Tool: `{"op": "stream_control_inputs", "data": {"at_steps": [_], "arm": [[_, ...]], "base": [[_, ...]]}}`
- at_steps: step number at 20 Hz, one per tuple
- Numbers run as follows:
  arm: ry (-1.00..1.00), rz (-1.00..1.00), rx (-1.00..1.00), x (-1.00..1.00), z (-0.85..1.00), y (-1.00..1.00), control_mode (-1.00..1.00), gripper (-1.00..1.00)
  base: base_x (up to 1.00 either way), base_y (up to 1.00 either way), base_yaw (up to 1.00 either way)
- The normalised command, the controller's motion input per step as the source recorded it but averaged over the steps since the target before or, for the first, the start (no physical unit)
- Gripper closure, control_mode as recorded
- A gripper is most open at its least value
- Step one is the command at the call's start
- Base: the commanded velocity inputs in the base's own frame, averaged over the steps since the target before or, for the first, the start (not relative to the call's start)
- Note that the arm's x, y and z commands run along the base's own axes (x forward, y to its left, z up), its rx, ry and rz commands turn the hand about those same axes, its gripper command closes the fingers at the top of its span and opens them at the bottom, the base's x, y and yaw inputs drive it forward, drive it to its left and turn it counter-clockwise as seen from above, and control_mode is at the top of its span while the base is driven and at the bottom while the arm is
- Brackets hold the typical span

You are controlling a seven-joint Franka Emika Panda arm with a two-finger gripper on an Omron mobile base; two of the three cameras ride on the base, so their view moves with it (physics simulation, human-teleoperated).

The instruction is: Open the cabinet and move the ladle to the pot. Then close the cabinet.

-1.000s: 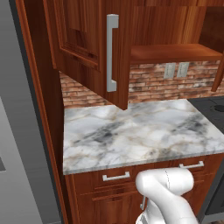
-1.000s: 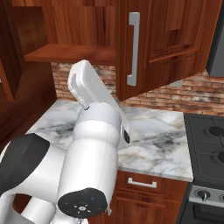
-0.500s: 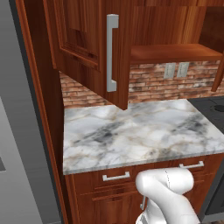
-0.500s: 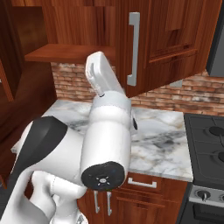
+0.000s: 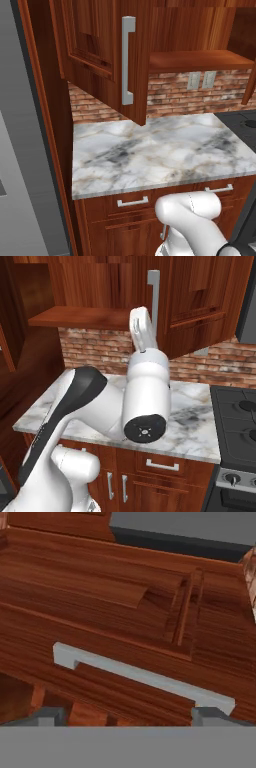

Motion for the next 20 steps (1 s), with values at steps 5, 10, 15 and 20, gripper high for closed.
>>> {"op": "stream_control_inputs", "data": {"at_steps": [5, 10, 15, 20], "arm": [[-0.02, 0.01, 0.1, 0.54, 0.0, -0.18, -1.0, -1.0], [-0.01, 0.03, 0.07, 0.66, 0.0, -0.02, -1.0, -1.0], [-0.01, 0.03, 0.04, 0.63, 0.0, 0.0, -1.0, -1.0], [0.0, 0.02, 0.03, 0.57, 0.0, 0.0, -1.0, -1.0]], "base": [[0.0, 0.0, 0.0], [0.0, 0.0, 0.0], [0.0, 0.0, 0.0], [0.0, 0.0, 0.0]]}}
